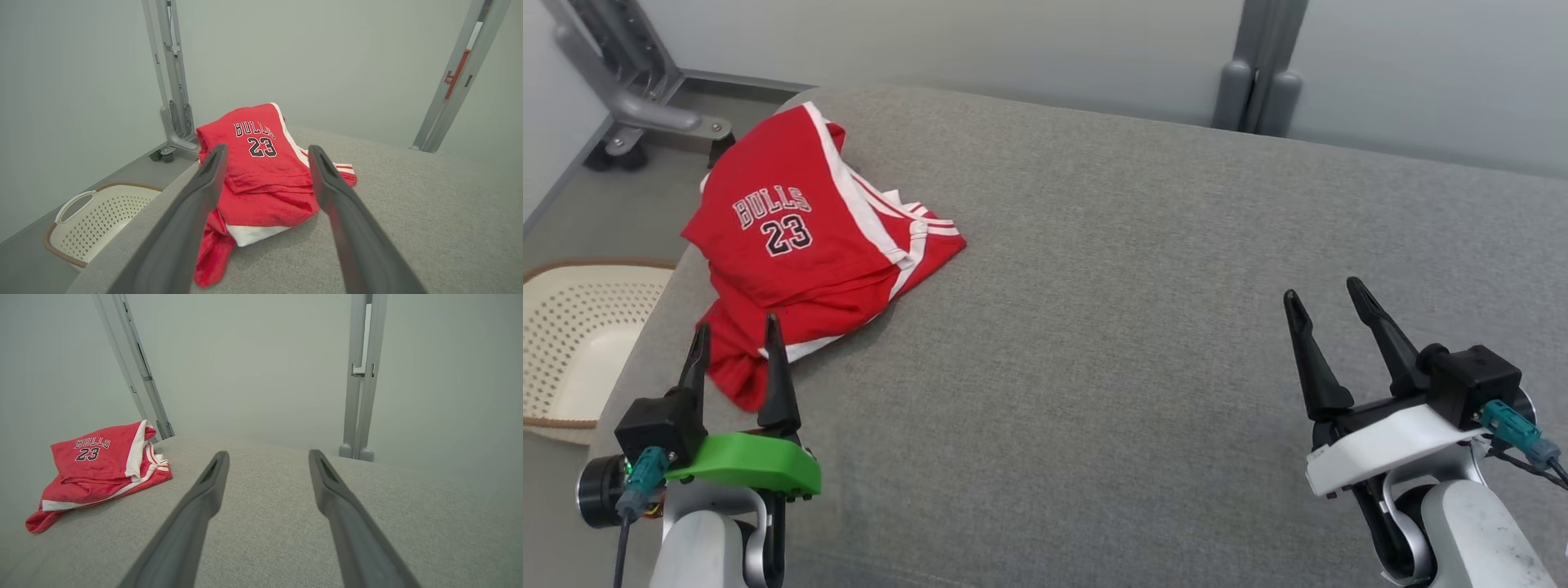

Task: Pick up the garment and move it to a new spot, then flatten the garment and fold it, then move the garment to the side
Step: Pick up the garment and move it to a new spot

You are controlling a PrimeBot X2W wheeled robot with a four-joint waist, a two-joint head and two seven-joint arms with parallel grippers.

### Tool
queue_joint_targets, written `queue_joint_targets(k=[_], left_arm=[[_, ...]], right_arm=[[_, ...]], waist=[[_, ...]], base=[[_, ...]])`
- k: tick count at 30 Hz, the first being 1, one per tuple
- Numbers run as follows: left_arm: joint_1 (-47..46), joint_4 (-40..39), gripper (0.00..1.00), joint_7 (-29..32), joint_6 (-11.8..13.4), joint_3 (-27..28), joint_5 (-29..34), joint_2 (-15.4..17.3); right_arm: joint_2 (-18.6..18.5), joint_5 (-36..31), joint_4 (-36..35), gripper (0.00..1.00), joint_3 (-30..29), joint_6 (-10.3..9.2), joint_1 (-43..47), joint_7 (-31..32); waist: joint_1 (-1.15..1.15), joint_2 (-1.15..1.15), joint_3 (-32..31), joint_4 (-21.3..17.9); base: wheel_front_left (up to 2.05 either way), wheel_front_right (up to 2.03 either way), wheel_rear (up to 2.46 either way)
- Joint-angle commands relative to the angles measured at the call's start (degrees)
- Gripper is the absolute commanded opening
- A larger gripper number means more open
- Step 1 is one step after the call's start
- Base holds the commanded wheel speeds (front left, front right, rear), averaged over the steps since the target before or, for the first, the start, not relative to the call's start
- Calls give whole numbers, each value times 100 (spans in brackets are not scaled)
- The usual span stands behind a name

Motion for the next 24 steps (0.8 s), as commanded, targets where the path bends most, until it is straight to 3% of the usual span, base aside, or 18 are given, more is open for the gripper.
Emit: queue_joint_targets(k=[1, 15, 24], left_arm=[[65, -22, 100, -3, 27, 51, -59, -27], [-290, 176, 100, -3, -31, 179, -168, -107], [-1782, 1927, 100, 415, -221, 73, -603, -34]], right_arm=[[-45, -5, -31, 100, -13, 3, -60, 25], [-218, 10, -362, 100, 13, 3, -274, 254], [-539, 39, -789, 100, 47, 3, -702, 527]], waist=[[0, 0, 152, 345], [0, 0, 626, 369], [0, 0, 1555, 156]], base=[[0, 0, 0], [0, 0, 0], [0, 0, 0]])
